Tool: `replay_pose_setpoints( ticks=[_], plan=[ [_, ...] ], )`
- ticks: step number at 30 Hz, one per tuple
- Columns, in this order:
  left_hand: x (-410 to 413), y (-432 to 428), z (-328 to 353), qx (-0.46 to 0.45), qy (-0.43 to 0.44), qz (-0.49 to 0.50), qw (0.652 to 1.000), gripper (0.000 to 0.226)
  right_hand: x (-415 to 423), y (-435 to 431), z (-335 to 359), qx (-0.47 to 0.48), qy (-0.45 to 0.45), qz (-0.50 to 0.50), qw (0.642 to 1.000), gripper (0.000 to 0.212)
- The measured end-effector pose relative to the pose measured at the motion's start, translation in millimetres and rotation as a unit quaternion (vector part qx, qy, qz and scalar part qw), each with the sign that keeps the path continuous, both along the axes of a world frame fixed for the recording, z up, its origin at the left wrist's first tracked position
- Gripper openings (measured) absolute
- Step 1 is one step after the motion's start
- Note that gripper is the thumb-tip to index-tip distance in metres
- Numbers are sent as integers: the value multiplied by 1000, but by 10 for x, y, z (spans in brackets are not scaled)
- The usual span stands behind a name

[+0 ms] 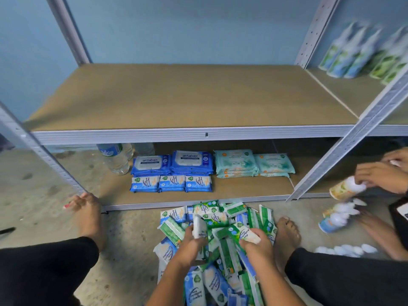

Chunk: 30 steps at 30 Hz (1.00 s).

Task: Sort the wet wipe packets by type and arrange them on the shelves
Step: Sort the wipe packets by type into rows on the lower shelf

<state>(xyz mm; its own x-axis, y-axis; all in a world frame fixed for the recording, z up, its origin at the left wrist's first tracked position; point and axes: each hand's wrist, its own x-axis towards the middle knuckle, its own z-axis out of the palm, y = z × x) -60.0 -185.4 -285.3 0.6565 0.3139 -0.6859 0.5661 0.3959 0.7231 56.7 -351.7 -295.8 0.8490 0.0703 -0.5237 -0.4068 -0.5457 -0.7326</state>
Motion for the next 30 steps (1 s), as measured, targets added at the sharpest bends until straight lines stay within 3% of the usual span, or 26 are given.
replay_pose_setpoints(
  ticks=[4,6,14,18,22,25,26,29,30],
  plan=[
    [-7,45,40,-31,2,12,999,55,4,-47,104,38,-28,-92,995,77],
    [-5,44,66,-32,5,8,999,50,21,-75,152,54,-46,-121,990,82],
    [113,56,30,26,14,-7,1000,52,169,-114,220,76,-86,-223,968,36],
    [334,2,57,31,0,71,997,27,450,-37,259,87,-106,-260,956,29],
    [782,-49,69,99,9,104,990,38,848,74,238,92,-114,-270,952,22],
    [1186,23,51,128,-2,114,985,25,1191,83,167,90,-120,-272,951,22],
    [1340,63,11,127,-14,120,984,28,1311,71,147,92,-123,-274,949,24],
    [1756,181,-216,132,-25,142,981,78,1731,28,-30,96,-115,-279,948,25],
    [1877,230,-363,133,-23,146,980,85,1876,26,-131,97,-113,-285,947,24]
  ],
)
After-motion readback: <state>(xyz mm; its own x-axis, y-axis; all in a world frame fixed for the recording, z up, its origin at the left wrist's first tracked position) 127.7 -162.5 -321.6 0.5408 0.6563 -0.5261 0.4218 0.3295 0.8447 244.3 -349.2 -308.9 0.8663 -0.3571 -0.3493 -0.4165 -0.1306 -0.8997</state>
